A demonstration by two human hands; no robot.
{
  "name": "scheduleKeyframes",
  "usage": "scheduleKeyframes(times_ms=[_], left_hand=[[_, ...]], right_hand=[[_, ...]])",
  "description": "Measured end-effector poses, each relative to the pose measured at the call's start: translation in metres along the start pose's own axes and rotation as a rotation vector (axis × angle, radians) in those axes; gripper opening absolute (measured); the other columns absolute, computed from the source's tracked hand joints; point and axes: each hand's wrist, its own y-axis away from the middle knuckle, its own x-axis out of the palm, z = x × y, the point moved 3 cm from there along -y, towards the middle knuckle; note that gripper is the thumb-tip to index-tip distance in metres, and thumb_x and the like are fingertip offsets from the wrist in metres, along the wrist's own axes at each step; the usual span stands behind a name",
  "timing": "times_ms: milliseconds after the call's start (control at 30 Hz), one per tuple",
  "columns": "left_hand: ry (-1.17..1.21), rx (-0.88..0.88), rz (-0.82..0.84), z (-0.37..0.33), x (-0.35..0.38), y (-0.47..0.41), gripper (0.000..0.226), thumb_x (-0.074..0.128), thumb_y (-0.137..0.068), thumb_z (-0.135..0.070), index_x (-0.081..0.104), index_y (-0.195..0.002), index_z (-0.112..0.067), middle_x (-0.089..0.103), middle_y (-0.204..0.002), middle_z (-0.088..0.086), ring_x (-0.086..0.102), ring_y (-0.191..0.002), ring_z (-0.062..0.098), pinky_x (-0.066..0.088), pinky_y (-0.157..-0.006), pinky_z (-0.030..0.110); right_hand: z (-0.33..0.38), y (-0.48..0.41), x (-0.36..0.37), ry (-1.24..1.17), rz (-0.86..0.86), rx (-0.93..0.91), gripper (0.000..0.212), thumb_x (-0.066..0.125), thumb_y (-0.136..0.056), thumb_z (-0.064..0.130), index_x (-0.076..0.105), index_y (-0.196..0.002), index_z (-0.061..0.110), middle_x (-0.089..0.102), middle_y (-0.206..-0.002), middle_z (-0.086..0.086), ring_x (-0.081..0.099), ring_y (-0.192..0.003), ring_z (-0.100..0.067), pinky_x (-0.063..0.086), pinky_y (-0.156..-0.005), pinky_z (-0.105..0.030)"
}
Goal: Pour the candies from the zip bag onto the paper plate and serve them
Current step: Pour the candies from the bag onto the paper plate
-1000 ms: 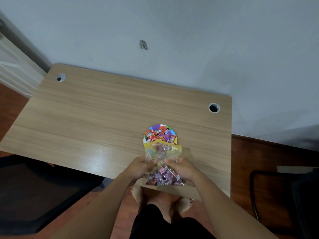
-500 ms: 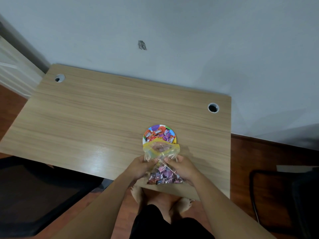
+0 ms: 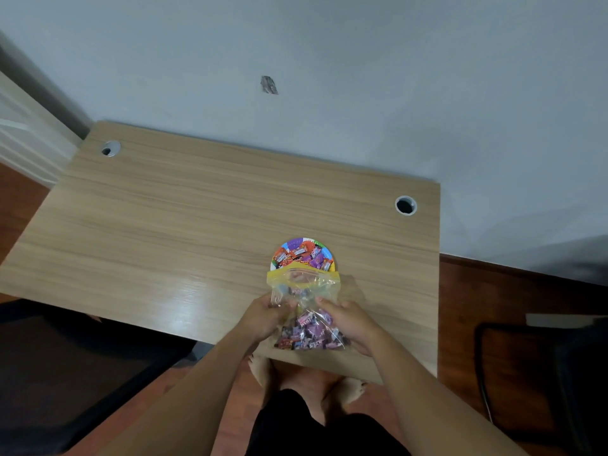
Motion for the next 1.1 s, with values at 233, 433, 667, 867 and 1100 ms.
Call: scheduleKeyframes(times_ms=[233, 433, 667, 867, 1100], left_hand=[[-0.003, 0.034, 0.048, -0.003, 0.003, 0.001, 0.031, 0.079, -0.096, -0.034, 0.075, -0.125, -0.024, 0.085, -0.111, 0.0, 0.082, -0.098, 0.019, 0.062, -0.071, 0.027], [-0.045, -0.01, 0.037, -0.005, 0.003, -0.001, 0.022, 0.079, -0.096, -0.031, 0.08, -0.117, -0.025, 0.084, -0.099, 0.0, 0.074, -0.073, 0.011, 0.054, -0.056, 0.023], [-0.035, -0.027, 0.0, -0.005, 0.0, -0.008, 0.022, 0.083, -0.092, -0.034, 0.085, -0.109, -0.02, 0.087, -0.101, 0.003, 0.079, -0.091, 0.027, 0.056, -0.072, 0.035], [-0.025, -0.043, 0.0, -0.002, -0.002, -0.008, 0.027, 0.082, -0.091, -0.032, 0.079, -0.118, -0.025, 0.086, -0.104, 0.003, 0.077, -0.082, 0.018, 0.056, -0.069, 0.031], [-0.018, -0.081, 0.077, 0.0, -0.003, -0.004, 0.023, 0.076, -0.095, -0.037, 0.079, -0.115, -0.026, 0.085, -0.102, 0.002, 0.078, -0.088, 0.021, 0.057, -0.078, 0.034]], right_hand=[[-0.006, -0.007, -0.002, 0.034, -0.021, -0.009, 0.046, 0.077, -0.094, 0.056, 0.082, -0.117, 0.016, 0.086, -0.112, -0.002, 0.081, -0.107, -0.021, 0.061, -0.09, -0.033], [-0.006, -0.008, -0.003, -0.034, -0.005, 0.018, 0.04, 0.075, -0.098, 0.05, 0.081, -0.119, 0.016, 0.087, -0.107, 0.0, 0.083, -0.084, -0.012, 0.064, -0.075, -0.028], [-0.003, -0.013, -0.001, -0.104, 0.027, 0.056, 0.045, 0.075, -0.093, 0.058, 0.082, -0.118, 0.021, 0.086, -0.113, -0.001, 0.083, -0.101, -0.023, 0.064, -0.095, -0.047], [-0.007, -0.019, 0.001, -0.135, 0.052, 0.074, 0.046, 0.071, -0.08, 0.037, 0.08, -0.113, 0.005, 0.083, -0.108, -0.021, 0.077, -0.089, -0.031, 0.056, -0.079, -0.043], [-0.01, -0.014, 0.003, -0.145, 0.08, 0.048, 0.013, 0.067, -0.094, 0.009, 0.07, -0.104, 0.002, 0.075, -0.099, -0.028, 0.075, -0.071, -0.034, 0.058, -0.068, -0.044]])
